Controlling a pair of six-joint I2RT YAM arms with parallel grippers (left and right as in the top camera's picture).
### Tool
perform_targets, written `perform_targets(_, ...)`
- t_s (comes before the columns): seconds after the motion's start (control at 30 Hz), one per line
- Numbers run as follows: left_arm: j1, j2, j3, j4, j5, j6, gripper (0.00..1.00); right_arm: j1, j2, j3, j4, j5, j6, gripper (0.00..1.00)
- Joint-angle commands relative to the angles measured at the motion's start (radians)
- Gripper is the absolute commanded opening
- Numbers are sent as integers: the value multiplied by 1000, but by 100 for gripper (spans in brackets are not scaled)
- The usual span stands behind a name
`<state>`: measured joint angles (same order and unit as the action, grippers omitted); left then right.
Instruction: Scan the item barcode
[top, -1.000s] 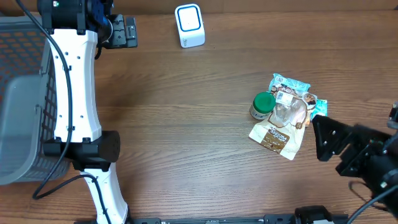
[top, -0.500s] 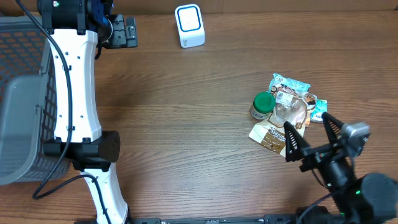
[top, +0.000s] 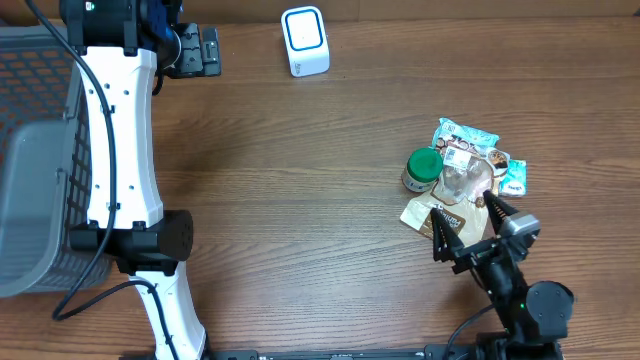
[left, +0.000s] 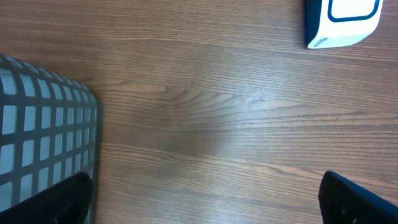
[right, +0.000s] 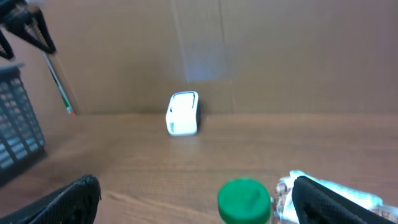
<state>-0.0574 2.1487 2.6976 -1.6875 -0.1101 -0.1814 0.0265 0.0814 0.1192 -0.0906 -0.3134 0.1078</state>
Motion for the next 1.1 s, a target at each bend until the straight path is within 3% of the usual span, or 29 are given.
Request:
perform_targets(0.0,-2,-16,14,-2,-13,2,100,-3,-34,-68,8,5,-8,100)
perform_targets(1.07,-2,-16,14,-2,-12,2,100,-3,-79,-111,34,5,-5,100)
